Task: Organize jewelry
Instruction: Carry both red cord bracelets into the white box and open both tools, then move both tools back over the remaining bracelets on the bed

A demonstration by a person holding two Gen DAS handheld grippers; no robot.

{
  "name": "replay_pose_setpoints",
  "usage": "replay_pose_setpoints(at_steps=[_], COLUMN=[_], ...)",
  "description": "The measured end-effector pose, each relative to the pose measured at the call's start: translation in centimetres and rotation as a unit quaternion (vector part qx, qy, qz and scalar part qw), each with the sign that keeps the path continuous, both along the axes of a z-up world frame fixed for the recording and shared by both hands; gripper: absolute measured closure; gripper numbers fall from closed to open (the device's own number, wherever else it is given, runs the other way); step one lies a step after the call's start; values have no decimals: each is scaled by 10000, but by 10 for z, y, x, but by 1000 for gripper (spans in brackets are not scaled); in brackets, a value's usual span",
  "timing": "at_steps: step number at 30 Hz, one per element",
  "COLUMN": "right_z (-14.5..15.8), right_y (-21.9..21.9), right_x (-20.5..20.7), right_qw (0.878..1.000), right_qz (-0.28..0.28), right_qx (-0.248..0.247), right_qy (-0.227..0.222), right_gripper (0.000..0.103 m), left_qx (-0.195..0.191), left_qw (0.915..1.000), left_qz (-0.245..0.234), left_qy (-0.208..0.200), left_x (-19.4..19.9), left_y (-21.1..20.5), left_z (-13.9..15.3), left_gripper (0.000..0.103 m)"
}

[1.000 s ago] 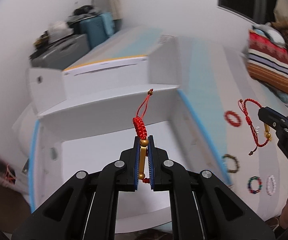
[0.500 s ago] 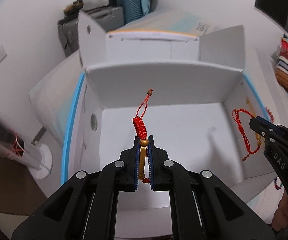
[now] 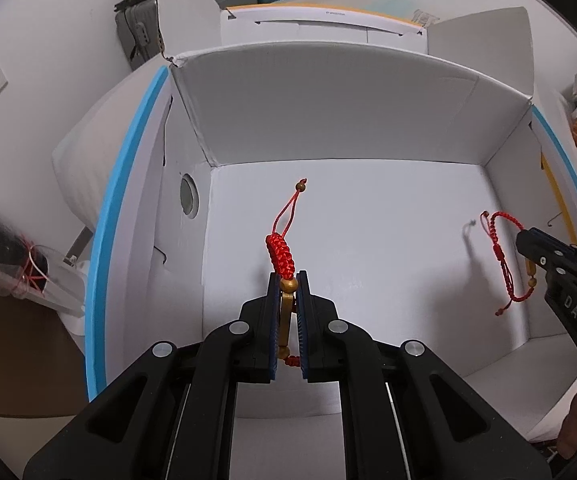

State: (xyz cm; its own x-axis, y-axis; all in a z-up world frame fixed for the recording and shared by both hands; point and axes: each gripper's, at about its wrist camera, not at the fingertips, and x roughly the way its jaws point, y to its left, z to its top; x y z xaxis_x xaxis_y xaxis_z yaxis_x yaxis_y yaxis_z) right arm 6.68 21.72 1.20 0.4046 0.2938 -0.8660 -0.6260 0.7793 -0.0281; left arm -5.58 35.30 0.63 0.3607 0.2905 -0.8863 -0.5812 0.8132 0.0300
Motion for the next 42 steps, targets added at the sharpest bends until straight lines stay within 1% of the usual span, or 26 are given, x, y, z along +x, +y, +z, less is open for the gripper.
replay_pose_setpoints(at_steps=[3, 4, 5, 6, 7, 8, 9, 10, 11, 12, 13, 15, 17, 19, 21, 22, 24, 26, 30, 33, 35, 36, 42], right_z=[-2, -2, -2, -2, -1, 1, 3, 6, 8, 11, 17, 28, 38, 47, 60, 64, 75, 83, 93, 98, 100, 101, 104], right_y=[-2, -1, -1, 0, -1, -3, -3, -4, -5, -6, -8, -13, -19, -26, -39, -45, -61, -76, -103, -125, -144, -152, -209], right_x=[0, 0, -1, -2, -3, -5, -6, -7, -8, -9, -12, -17, -20, -24, -29, -29, -31, -32, -31, -30, -30, -30, -26], right_qw=[10000, 10000, 10000, 10000, 10000, 10000, 9999, 9999, 9999, 9998, 9996, 9991, 9984, 9975, 9961, 9955, 9937, 9923, 9902, 9884, 9864, 9857, 9804], right_qz=[-11, -8, 14, 24, 16, -1, -8, 0, 17, 19, 8, 12, -19, -22, -56, -90, -174, -233, -378, -526, -666, -729, -1124], right_qx=[-3, -22, -22, -18, 8, 35, 45, 72, 92, 109, 142, 237, 314, 350, 422, 451, 525, 588, 588, 626, 674, 695, 758], right_qy=[22, 14, 4, -11, -45, -80, -100, -112, -124, -155, -229, -345, -470, -619, -771, -827, -970, -1069, -1209, -1278, -1344, -1353, -1427], right_gripper=[93, 92, 85, 76, 72, 65, 61, 60, 55, 49, 47, 37, 30, 27, 22, 20, 17, 16, 16, 13, 12, 8, 8], left_qx=[0, 4, 18, 44, 96, 143, 174, 196, 188, 197, 249, 393, 453, 508, 570, 606, 658, 674, 679, 746, 784, 801, 726], left_qw=[10000, 10000, 10000, 10000, 9999, 9998, 9998, 9997, 9997, 9996, 9994, 9985, 9976, 9969, 9959, 9953, 9942, 9928, 9916, 9896, 9882, 9875, 9837], left_qz=[32, 44, 59, 63, 93, 119, 130, 141, 139, 133, 133, 170, 198, 164, 134, 112, 36, -82, -275, -376, -480, -536, -900], left_qy=[17, 32, 52, 49, 9, -17, -32, -75, -124, -169, -209, -334, -486, -582, -692, -743, -855, -984, -1063, -1171, -1227, -1249, -1380], left_x=[1, 2, 1, 1, -1, -2, -4, -6, -7, -8, -10, -15, -20, -24, -26, -28, -28, -26, -20, -16, -12, -10, 6], left_y=[0, -1, -1, -2, -2, -3, -3, -4, -5, -7, -8, -12, -16, -21, -28, -32, -43, -56, -79, -97, -109, -115, -156], left_z=[1, 1, 2, 2, 4, 7, 9, 13, 16, 19, 24, 35, 47, 57, 65, 70, 78, 84, 90, 96, 100, 102, 104], left_gripper=[92, 91, 83, 71, 65, 61, 60, 58, 54, 50, 48, 38, 37, 33, 27, 26, 20, 15, 13, 7, 6, 6, 6])
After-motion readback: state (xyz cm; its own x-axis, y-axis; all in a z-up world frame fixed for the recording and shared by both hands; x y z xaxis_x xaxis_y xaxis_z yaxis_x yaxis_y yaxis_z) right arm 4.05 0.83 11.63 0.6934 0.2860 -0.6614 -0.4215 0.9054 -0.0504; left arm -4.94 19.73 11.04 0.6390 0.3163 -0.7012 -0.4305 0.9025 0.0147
